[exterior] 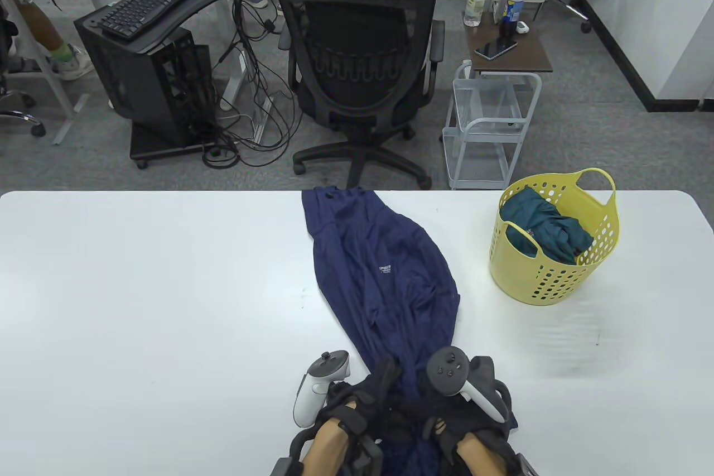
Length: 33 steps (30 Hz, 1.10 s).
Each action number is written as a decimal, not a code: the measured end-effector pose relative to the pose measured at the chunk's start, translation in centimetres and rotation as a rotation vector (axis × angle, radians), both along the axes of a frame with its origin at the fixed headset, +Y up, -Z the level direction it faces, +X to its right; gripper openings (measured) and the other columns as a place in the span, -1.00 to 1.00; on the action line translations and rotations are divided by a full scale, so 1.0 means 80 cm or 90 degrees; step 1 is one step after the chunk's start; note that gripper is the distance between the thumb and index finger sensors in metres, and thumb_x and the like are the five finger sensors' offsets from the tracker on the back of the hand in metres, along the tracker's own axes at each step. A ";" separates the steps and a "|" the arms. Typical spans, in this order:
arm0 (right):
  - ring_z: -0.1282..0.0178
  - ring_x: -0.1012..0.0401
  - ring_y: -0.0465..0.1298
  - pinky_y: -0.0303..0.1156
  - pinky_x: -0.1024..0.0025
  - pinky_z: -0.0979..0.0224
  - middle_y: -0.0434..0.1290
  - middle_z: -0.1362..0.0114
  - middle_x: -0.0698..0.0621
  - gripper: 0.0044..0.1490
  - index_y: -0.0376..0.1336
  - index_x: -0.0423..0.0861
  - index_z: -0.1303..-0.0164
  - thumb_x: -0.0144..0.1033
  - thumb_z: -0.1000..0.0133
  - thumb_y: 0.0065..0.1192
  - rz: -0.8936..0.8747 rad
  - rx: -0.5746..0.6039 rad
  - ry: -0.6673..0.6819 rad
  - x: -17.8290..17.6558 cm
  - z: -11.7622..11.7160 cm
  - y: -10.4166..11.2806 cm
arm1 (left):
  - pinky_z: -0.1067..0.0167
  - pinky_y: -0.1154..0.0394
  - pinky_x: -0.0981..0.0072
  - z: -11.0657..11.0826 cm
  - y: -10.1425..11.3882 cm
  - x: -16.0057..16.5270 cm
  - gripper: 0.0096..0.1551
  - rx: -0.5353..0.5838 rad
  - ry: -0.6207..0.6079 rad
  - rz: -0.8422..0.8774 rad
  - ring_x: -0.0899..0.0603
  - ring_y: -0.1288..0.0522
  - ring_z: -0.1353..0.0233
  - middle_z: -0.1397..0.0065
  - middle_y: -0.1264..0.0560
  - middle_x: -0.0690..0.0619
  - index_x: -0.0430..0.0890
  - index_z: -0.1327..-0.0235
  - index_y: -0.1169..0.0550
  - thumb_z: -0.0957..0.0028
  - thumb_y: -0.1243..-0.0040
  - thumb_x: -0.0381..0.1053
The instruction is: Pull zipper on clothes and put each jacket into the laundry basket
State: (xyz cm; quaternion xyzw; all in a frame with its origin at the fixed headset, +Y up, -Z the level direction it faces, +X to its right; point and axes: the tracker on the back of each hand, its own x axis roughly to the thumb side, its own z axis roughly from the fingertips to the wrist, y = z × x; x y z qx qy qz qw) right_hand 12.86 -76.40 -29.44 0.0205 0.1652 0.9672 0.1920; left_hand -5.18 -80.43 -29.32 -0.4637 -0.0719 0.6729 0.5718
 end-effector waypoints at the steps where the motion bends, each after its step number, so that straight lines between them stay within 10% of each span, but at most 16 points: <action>1: -0.01 0.13 0.70 0.61 0.28 -0.03 0.57 -0.33 -0.07 -0.11 0.27 -0.17 -0.42 0.04 0.01 0.51 0.005 0.011 -0.003 -0.001 -0.001 -0.001 | -0.26 -0.47 -0.20 0.001 0.001 0.001 0.12 0.002 -0.001 0.004 -0.56 -0.23 -0.43 -0.57 0.14 -0.43 -0.01 -0.49 0.26 0.24 0.48 0.56; 5: 0.04 0.19 0.72 0.63 0.34 0.00 0.61 -0.28 0.02 -0.24 0.33 -0.04 -0.38 -0.04 0.01 0.54 -0.029 0.057 -0.013 0.009 -0.004 -0.001 | -0.26 -0.47 -0.20 0.004 0.010 0.002 0.11 0.045 0.003 -0.001 -0.54 -0.25 -0.45 -0.56 0.14 -0.43 0.00 -0.50 0.25 0.22 0.46 0.55; 12: 0.00 0.13 0.73 0.64 0.30 -0.04 0.61 -0.33 0.04 -0.29 0.33 0.00 -0.39 -0.15 -0.01 0.54 -0.427 0.169 -0.097 0.067 -0.011 0.024 | -0.31 -0.44 -0.16 0.007 0.061 -0.015 -0.01 0.196 0.049 0.043 -0.39 -0.32 -0.52 -0.68 -0.06 -0.14 0.18 -0.56 0.10 0.14 0.37 0.55; 23: -0.16 0.09 0.68 0.57 0.18 -0.20 0.56 -0.42 0.08 -0.30 0.27 0.06 -0.45 -0.24 -0.07 0.48 -0.658 0.386 -0.059 0.113 0.008 0.075 | -0.22 -0.40 -0.32 0.014 0.075 -0.021 -0.02 0.194 0.014 -0.099 -0.41 -0.39 -0.46 -0.65 -0.09 -0.24 0.09 -0.58 0.05 0.05 0.23 0.50; 29: -0.29 0.03 0.57 0.46 0.04 -0.33 0.49 -0.48 0.07 -0.36 0.28 0.16 -0.43 -0.32 -0.11 0.41 -0.709 0.379 0.066 0.091 0.020 0.098 | -0.39 -0.18 -0.42 0.029 0.178 -0.044 0.06 0.658 0.229 -0.372 -0.33 -0.12 -0.67 -0.76 0.11 0.06 0.31 -0.54 0.18 0.13 0.09 0.59; 33: -0.40 0.03 0.50 0.39 -0.02 -0.42 0.47 -0.50 0.12 -0.41 0.34 0.24 -0.37 -0.30 -0.11 0.42 -0.683 0.363 0.147 0.071 0.028 0.107 | -0.52 0.07 -0.38 0.047 0.228 -0.012 0.25 0.905 0.157 -0.347 -0.22 0.31 -0.71 -0.72 0.40 0.26 0.44 -0.42 0.32 0.31 -0.14 0.56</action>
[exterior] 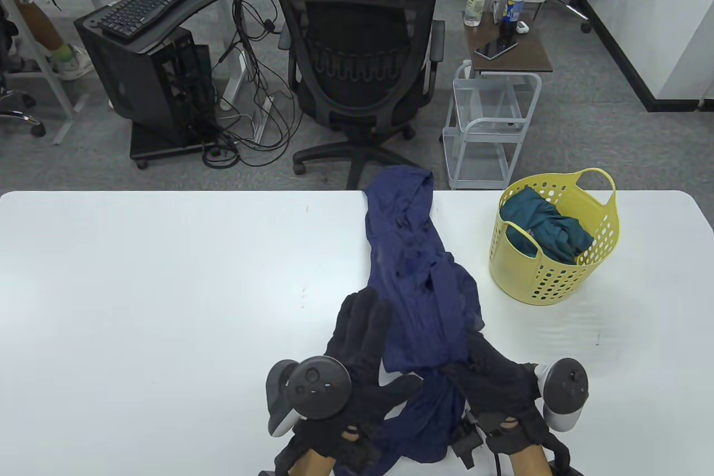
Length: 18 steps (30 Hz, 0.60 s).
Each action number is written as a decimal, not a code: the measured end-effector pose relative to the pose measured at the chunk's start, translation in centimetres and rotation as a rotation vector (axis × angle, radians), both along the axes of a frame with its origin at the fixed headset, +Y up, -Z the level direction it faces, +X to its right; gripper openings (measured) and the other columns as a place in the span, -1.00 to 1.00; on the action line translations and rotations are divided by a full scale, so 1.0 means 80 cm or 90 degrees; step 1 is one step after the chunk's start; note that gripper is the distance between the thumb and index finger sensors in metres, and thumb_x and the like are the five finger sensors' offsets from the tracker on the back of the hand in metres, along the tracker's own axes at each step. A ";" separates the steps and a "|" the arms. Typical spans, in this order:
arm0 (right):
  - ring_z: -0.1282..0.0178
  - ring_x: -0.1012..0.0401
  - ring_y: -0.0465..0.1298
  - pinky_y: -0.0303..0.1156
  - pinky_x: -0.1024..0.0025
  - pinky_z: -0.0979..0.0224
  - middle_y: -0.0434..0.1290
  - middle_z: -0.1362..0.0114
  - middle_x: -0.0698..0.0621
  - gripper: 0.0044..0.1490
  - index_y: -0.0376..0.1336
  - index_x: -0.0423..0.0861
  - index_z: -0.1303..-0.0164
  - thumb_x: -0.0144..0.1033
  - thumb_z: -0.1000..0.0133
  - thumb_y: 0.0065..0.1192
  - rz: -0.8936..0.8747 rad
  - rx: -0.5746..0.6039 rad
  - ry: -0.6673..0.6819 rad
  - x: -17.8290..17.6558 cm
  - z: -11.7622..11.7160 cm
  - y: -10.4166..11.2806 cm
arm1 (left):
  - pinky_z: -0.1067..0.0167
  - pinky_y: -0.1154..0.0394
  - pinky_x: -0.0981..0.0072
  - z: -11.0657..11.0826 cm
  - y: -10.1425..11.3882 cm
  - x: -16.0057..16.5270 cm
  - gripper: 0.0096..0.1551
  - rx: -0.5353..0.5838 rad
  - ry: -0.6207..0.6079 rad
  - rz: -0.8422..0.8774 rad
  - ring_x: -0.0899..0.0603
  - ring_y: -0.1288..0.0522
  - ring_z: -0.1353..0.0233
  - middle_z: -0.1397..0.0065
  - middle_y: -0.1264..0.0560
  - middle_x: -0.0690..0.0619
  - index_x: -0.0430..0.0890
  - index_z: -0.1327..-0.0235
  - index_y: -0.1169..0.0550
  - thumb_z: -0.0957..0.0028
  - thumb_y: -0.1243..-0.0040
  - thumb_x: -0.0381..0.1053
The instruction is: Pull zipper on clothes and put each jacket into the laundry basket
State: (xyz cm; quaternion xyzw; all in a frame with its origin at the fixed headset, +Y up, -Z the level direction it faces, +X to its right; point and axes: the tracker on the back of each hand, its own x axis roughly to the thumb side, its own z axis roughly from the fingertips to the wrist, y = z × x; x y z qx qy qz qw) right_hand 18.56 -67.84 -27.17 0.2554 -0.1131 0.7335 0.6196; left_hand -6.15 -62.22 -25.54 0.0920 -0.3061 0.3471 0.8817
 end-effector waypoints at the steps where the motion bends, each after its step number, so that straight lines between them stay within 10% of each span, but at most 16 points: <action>1: -0.44 0.02 0.46 0.37 -0.04 -0.44 0.46 -0.50 0.13 -0.43 0.36 0.26 -0.35 -0.30 -0.11 0.42 -0.001 0.004 0.015 -0.004 0.002 0.002 | -0.53 0.08 -0.38 0.002 0.004 0.009 0.28 0.016 -0.017 -0.016 -0.21 0.34 -0.71 -0.72 0.37 0.27 0.46 -0.41 0.31 0.35 -0.20 0.54; 5: -0.54 -0.06 0.13 0.12 -0.12 -0.58 0.21 -0.58 0.06 -0.50 0.42 0.21 -0.30 -0.33 -0.14 0.39 -0.036 -0.030 0.078 -0.011 0.005 -0.001 | -0.47 -0.20 -0.33 0.008 -0.007 0.024 0.20 0.175 0.070 -0.048 -0.16 -0.13 -0.70 -0.73 -0.02 0.29 0.50 -0.43 0.01 0.47 -0.35 0.48; 9: -0.51 -0.05 0.26 0.17 -0.24 -0.54 0.31 -0.55 0.03 -0.47 0.41 0.12 -0.34 -0.40 -0.13 0.33 0.030 -0.073 0.119 -0.012 -0.004 -0.013 | -0.26 -0.49 -0.10 0.005 -0.027 0.017 0.06 0.200 0.084 -0.029 -0.06 -0.63 -0.28 -0.49 -0.44 0.17 0.37 -0.35 -0.31 0.55 -0.49 0.37; 15: -0.57 -0.17 0.37 0.25 -0.26 -0.51 0.32 -0.68 -0.08 -0.27 0.24 0.02 -0.55 -0.09 -0.15 0.39 0.043 -0.145 0.203 -0.012 -0.011 -0.023 | -0.12 -0.57 -0.08 -0.013 -0.051 -0.022 -0.11 0.115 0.094 0.042 -0.05 -0.73 -0.05 -0.32 -0.60 0.15 0.30 -0.27 -0.45 0.44 -0.56 0.28; 18: -0.54 -0.11 0.40 0.31 -0.15 -0.51 0.36 -0.65 -0.03 -0.16 0.27 0.04 -0.53 0.01 -0.05 0.54 0.069 -0.120 0.069 0.002 -0.012 -0.023 | -0.10 -0.58 -0.10 -0.014 -0.055 -0.035 -0.14 0.116 0.109 0.043 -0.06 -0.74 -0.01 -0.26 -0.63 0.15 0.27 -0.25 -0.48 0.42 -0.58 0.25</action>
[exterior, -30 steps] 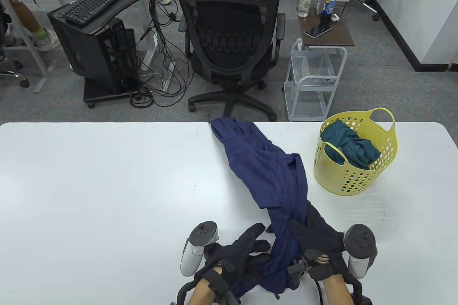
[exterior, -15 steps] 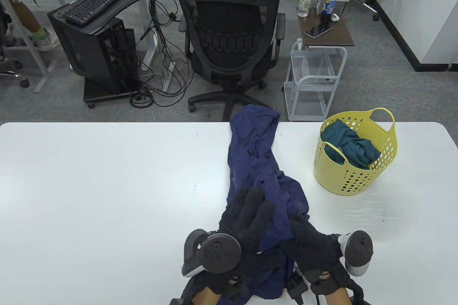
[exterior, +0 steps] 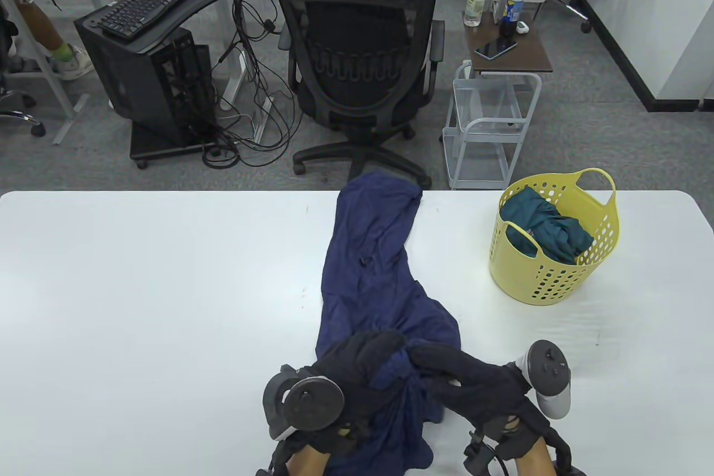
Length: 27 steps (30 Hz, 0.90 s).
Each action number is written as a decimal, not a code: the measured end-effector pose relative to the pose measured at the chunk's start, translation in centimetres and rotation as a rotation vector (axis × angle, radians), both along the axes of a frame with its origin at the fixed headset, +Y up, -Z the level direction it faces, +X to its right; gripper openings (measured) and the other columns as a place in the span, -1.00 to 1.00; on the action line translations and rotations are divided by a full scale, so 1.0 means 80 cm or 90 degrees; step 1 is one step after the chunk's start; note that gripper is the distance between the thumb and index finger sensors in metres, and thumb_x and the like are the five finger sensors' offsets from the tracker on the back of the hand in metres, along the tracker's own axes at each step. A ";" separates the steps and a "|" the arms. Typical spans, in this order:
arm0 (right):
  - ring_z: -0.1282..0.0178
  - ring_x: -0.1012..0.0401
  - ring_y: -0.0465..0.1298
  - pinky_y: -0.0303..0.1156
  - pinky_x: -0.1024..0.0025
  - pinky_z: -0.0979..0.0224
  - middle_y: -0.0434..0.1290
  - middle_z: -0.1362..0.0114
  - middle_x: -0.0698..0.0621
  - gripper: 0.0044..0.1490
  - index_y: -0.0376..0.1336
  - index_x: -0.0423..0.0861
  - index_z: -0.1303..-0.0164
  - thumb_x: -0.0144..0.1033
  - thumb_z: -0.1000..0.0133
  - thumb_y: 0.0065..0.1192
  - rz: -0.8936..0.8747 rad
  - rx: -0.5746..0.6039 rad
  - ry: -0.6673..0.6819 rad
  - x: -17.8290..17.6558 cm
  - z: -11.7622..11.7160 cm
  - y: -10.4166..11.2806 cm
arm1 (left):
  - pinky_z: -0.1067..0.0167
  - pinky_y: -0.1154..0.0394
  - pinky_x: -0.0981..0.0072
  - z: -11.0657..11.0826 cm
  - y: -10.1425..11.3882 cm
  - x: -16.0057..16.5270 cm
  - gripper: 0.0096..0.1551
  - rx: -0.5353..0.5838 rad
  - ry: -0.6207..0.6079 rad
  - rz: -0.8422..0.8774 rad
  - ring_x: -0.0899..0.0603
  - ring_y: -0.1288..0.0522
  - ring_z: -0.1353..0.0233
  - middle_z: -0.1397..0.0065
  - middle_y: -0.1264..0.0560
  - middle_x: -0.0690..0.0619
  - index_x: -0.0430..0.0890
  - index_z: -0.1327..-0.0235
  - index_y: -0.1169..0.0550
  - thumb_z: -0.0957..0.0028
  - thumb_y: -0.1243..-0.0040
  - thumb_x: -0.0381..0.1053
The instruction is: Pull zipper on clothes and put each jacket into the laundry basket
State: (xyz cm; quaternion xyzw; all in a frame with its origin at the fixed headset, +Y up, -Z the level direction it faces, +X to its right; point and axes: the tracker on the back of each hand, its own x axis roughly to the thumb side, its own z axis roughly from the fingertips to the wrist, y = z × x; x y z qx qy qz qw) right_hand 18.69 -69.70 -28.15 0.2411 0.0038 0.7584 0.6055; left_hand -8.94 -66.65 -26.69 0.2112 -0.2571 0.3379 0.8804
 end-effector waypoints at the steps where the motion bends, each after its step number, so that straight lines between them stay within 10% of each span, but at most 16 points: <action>1: -0.63 -0.13 0.29 0.24 -0.17 -0.56 0.24 -0.72 -0.02 -0.01 0.18 0.06 -0.59 0.07 0.02 0.59 0.044 0.028 -0.053 0.002 0.000 -0.001 | -0.09 -0.59 -0.09 0.001 0.001 -0.001 -0.14 0.008 0.003 -0.009 -0.06 -0.74 0.00 -0.26 -0.64 0.14 0.27 -0.25 -0.48 0.42 -0.58 0.25; 5: -0.74 -0.21 -0.33 -0.22 -0.36 -0.61 -0.38 -0.83 -0.06 0.60 -0.34 0.01 -0.70 0.36 0.19 0.60 0.237 0.014 0.034 -0.023 -0.002 -0.015 | -0.09 -0.59 -0.09 0.015 0.010 0.015 -0.13 0.033 -0.028 -0.020 -0.07 -0.74 0.01 -0.26 -0.63 0.13 0.26 -0.26 -0.47 0.42 -0.59 0.23; 7: -0.74 -0.20 -0.38 -0.30 -0.39 -0.59 -0.38 -0.84 -0.06 0.64 -0.40 0.05 -0.68 0.34 0.20 0.63 0.280 -0.013 0.085 -0.045 -0.001 -0.027 | -0.11 -0.59 -0.08 0.025 0.016 0.031 -0.12 0.046 -0.061 -0.018 -0.07 -0.75 0.00 -0.27 -0.63 0.13 0.26 -0.28 -0.46 0.42 -0.59 0.21; 12: -0.40 0.05 0.61 0.31 -0.15 -0.53 0.58 -0.41 0.17 -0.16 0.23 0.15 -0.44 0.01 0.02 0.62 0.179 0.048 0.010 -0.056 -0.002 -0.029 | -0.17 -0.57 -0.01 0.047 0.028 0.042 -0.03 0.095 -0.056 -0.044 -0.04 -0.73 -0.02 -0.33 -0.59 0.15 0.32 -0.34 -0.37 0.43 -0.60 0.22; 17: -0.18 0.08 0.69 0.48 -0.04 -0.41 0.63 -0.31 0.13 -0.30 0.29 0.11 -0.39 -0.08 -0.06 0.56 0.035 0.006 0.072 -0.041 -0.003 -0.020 | -0.42 -0.28 -0.24 0.027 0.021 0.011 0.28 -0.038 -0.165 0.133 -0.09 -0.39 -0.55 -0.68 -0.17 0.15 0.38 -0.48 -0.01 0.47 -0.47 0.45; 22: -0.21 0.07 0.68 0.49 -0.06 -0.40 0.59 -0.37 0.11 -0.26 0.23 0.08 -0.46 -0.10 -0.09 0.52 -0.175 -0.021 0.092 -0.020 -0.002 -0.008 | -0.39 0.31 -0.54 -0.005 -0.029 0.009 0.56 -0.388 -0.351 0.096 -0.37 0.39 -0.66 -0.74 0.36 0.03 0.35 -0.42 0.37 0.55 -0.37 0.61; 27: -0.29 0.05 0.63 0.48 -0.09 -0.42 0.54 -0.44 0.12 -0.26 0.19 0.13 -0.50 -0.12 -0.14 0.52 -0.308 -0.036 0.107 -0.009 -0.003 -0.008 | -0.35 0.27 -0.57 -0.010 -0.051 0.037 0.61 -0.472 -0.341 -0.003 -0.42 0.33 -0.65 -0.73 0.25 -0.12 0.28 -0.37 0.43 0.56 -0.33 0.66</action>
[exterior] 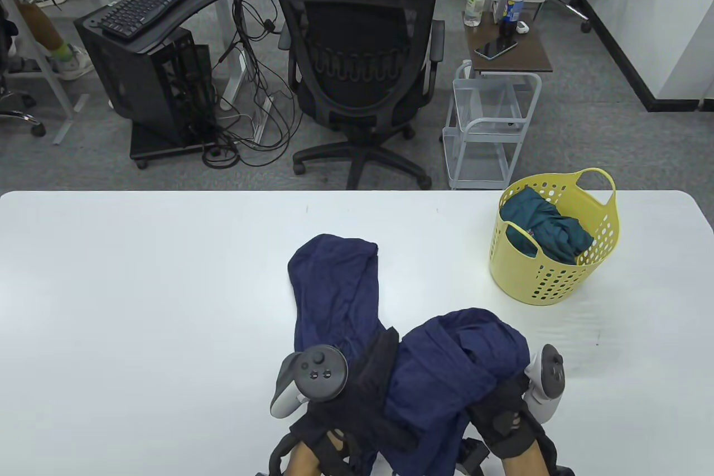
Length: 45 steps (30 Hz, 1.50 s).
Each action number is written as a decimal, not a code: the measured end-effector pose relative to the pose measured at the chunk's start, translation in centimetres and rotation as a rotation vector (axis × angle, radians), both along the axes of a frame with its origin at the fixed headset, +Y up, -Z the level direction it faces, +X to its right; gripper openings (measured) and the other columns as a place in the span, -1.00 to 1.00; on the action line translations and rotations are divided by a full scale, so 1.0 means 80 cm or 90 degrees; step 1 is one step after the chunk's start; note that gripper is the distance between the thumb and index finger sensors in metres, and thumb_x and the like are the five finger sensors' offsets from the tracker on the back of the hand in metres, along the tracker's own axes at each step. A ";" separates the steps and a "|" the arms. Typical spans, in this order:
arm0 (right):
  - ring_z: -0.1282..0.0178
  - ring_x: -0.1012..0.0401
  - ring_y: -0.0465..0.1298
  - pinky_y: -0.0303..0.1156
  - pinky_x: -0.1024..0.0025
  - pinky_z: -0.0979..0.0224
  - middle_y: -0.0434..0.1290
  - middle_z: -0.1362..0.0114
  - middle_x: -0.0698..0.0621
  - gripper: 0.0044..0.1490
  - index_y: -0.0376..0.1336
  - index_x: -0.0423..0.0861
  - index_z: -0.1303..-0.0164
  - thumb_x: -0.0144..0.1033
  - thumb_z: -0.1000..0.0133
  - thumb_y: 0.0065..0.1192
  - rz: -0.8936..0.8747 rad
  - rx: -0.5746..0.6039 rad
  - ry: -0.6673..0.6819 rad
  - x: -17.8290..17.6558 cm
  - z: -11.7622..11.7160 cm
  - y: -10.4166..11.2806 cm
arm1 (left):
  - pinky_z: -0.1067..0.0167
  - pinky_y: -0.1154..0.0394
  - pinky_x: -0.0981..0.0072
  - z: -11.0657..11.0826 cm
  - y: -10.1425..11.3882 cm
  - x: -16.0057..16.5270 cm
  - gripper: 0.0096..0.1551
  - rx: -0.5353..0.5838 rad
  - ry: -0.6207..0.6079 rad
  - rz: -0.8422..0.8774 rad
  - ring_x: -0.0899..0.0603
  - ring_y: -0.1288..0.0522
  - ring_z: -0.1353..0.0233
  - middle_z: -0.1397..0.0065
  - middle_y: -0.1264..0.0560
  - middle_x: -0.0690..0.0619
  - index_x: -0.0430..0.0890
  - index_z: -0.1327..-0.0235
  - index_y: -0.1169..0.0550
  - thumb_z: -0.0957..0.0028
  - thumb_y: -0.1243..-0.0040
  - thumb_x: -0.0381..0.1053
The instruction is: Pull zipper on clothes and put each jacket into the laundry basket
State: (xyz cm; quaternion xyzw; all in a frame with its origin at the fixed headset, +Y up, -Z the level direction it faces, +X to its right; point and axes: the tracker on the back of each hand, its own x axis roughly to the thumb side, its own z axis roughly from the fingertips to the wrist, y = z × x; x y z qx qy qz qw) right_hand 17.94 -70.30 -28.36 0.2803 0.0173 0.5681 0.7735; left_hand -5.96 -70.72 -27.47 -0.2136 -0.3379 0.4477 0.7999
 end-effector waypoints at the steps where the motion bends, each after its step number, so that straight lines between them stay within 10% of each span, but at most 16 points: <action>1: -0.31 0.04 0.61 0.47 -0.09 -0.44 0.53 -0.45 0.12 -0.26 0.19 0.14 -0.51 -0.13 -0.15 0.51 -0.019 -0.002 0.010 0.000 0.000 0.000 | -0.36 0.23 -0.57 0.002 -0.002 0.009 0.60 -0.002 0.008 -0.001 -0.43 0.27 -0.66 -0.74 0.16 -0.11 0.26 -0.39 0.41 0.52 -0.36 0.65; 5: -0.37 0.03 0.56 0.43 -0.09 -0.49 0.47 -0.51 0.12 -0.27 0.14 0.20 -0.54 -0.13 -0.21 0.46 -0.039 0.007 0.064 -0.006 0.002 0.002 | -0.40 -0.08 -0.51 0.008 -0.002 0.021 0.40 0.035 0.128 0.002 -0.34 -0.19 -0.66 -0.61 -0.30 0.11 0.22 -0.53 0.11 0.39 -0.49 0.45; 9: -0.46 0.00 0.50 0.35 -0.10 -0.55 0.42 -0.56 0.13 -0.26 0.15 0.25 -0.53 -0.09 -0.18 0.47 -0.025 0.033 0.084 -0.012 0.007 0.010 | -0.14 -0.59 -0.17 0.008 0.001 0.017 0.10 0.084 0.190 0.026 -0.11 -0.72 -0.23 -0.33 -0.51 0.23 0.24 -0.46 -0.14 0.29 -0.52 0.27; 15: -0.76 -0.17 0.00 -0.01 -0.22 -0.66 0.09 -0.81 0.17 -0.10 0.15 0.38 -0.57 -0.20 -0.08 0.60 0.093 0.025 0.157 0.009 -0.003 0.004 | 0.16 -0.73 0.05 0.005 0.027 -0.036 -0.13 0.230 0.345 0.036 -0.11 -0.78 0.02 -0.31 -0.53 0.18 0.29 -0.37 -0.29 0.20 -0.51 0.11; 19: -0.75 -0.13 0.12 0.05 -0.21 -0.65 0.15 -0.80 0.23 -0.27 0.29 0.43 -0.43 -0.54 -0.20 0.23 0.104 -0.057 0.072 0.044 -0.019 -0.018 | 0.11 -0.73 0.05 0.012 0.045 -0.086 -0.27 0.386 0.485 -0.024 -0.11 -0.74 -0.06 -0.38 -0.48 0.20 0.44 -0.27 -0.36 0.14 -0.45 0.07; 23: -0.67 -0.10 0.27 0.16 -0.17 -0.61 0.26 -0.75 0.16 -0.41 0.30 0.33 -0.48 -0.21 -0.21 0.33 0.080 -0.091 -0.025 0.049 -0.020 -0.025 | -0.06 -0.66 -0.01 0.021 0.056 -0.088 -0.34 0.477 0.443 -0.083 -0.12 -0.67 -0.21 -0.45 -0.43 0.27 0.58 -0.17 -0.43 0.11 -0.44 0.04; 30: -0.73 -0.23 -0.40 -0.26 -0.34 -0.62 -0.46 -0.83 0.01 0.54 -0.42 0.20 -0.69 0.35 0.10 0.57 0.414 -0.006 0.163 -0.020 -0.004 -0.021 | -0.11 -0.61 -0.01 0.061 0.067 0.005 -0.39 0.695 0.289 -0.218 -0.11 -0.65 -0.26 -0.44 -0.45 0.30 0.58 -0.04 -0.53 0.19 -0.49 0.01; 35: -0.70 -0.20 -0.53 -0.38 -0.39 -0.57 -0.51 -0.81 0.05 0.70 -0.50 0.30 -0.60 0.34 0.25 0.71 0.449 0.013 0.128 -0.032 -0.004 -0.032 | -0.02 -0.71 0.11 0.072 0.068 0.015 -0.30 0.642 0.281 -0.039 -0.15 -0.70 -0.17 -0.38 -0.52 0.27 0.40 -0.11 -0.55 0.32 -0.65 0.00; 38: -0.79 -0.16 0.07 0.04 -0.27 -0.64 0.01 -0.80 0.03 0.61 -0.33 0.21 -0.63 0.26 0.25 0.76 0.425 0.044 0.081 -0.038 -0.003 -0.026 | 0.00 -0.73 0.18 0.062 0.061 0.004 -0.22 0.540 0.293 0.070 -0.15 -0.70 -0.14 -0.36 -0.54 0.26 0.36 -0.13 -0.55 0.39 -0.72 -0.01; 40: -0.41 0.06 0.59 0.43 0.00 -0.53 0.29 -0.61 0.01 0.50 -0.19 0.13 -0.62 0.16 0.25 0.82 0.373 0.029 0.070 -0.043 -0.005 -0.030 | -0.03 -0.72 0.27 0.056 0.059 -0.003 -0.17 0.509 0.300 0.087 -0.10 -0.69 -0.14 -0.38 -0.52 0.27 0.37 -0.16 -0.53 0.42 -0.73 0.02; 45: 0.09 0.26 0.75 0.67 0.24 -0.16 0.57 -0.29 0.08 0.19 0.11 0.16 -0.51 0.17 0.20 0.82 0.367 0.039 0.006 -0.035 -0.007 -0.025 | -0.16 -0.65 0.31 0.040 0.055 -0.016 -0.10 0.433 0.288 0.098 -0.02 -0.64 -0.19 -0.46 -0.43 0.22 0.36 -0.26 -0.43 0.39 -0.68 0.07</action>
